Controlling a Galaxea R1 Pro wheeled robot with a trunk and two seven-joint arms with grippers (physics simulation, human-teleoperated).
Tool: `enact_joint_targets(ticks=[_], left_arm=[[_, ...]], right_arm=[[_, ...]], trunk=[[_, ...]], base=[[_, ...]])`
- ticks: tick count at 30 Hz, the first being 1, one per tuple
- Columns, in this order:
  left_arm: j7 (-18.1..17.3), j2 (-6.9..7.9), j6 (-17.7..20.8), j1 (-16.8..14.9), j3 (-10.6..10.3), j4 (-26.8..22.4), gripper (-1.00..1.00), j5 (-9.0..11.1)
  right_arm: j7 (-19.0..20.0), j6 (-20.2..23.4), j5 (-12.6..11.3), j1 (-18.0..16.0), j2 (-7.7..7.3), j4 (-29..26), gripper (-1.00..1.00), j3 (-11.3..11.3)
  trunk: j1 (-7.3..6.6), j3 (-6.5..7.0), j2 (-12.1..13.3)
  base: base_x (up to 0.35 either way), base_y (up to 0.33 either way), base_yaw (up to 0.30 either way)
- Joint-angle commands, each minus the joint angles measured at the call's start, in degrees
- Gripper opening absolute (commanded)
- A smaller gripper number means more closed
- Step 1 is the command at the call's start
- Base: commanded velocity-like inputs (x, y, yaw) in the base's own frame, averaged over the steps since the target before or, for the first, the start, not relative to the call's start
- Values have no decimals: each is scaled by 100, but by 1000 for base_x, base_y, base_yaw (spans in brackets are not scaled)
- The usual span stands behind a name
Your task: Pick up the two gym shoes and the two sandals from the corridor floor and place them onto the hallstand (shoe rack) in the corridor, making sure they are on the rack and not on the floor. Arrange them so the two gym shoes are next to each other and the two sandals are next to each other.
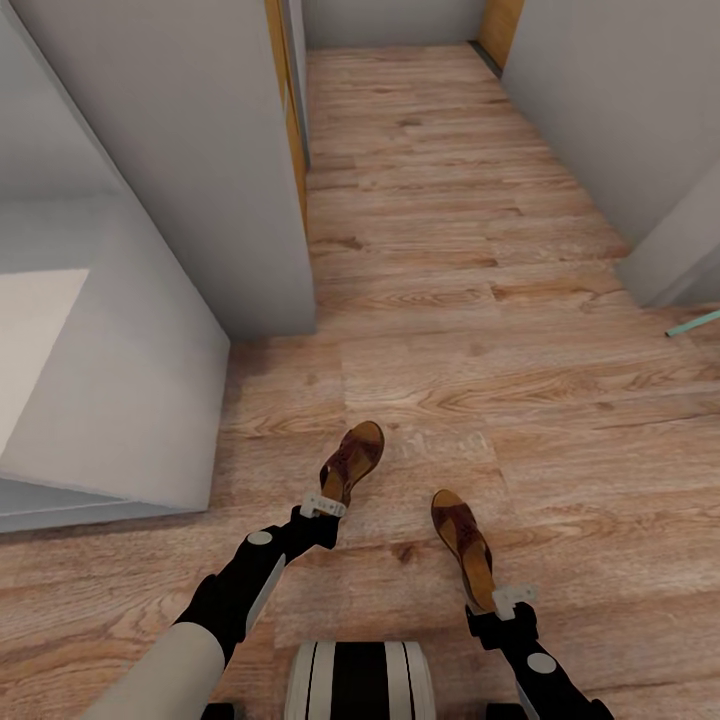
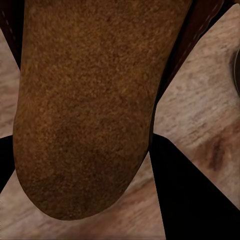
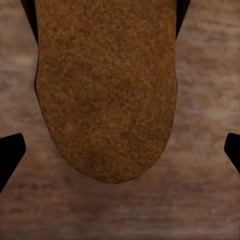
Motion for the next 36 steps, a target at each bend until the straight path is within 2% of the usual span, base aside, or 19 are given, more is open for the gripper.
enact_joint_targets(ticks=[1, 16, 24, 36], left_arm=[[-36, -1, 27, 0, 11, -12, -100, -43], [-32, 13, 16, 0, 11, -8, -100, -39], [-31, 26, 13, 4, 7, -7, -100, -24], [-31, 33, 10, 8, 6, -8, -100, -27]], right_arm=[[3, -24, 61, -3, 5, 5, 100, -33], [3, -24, 57, -3, 12, 5, 100, -30], [3, -24, 58, -3, 21, 8, 100, -29], [11, -24, 62, -3, 9, 19, 100, -30]], trunk=[[-1, -5, -1], [-1, -11, -1], [-1, -11, -1], [-1, -11, -1]], base=[[0, 0, 0], [1, 0, 0], [125, 10, 0], [19, 2, 0]])
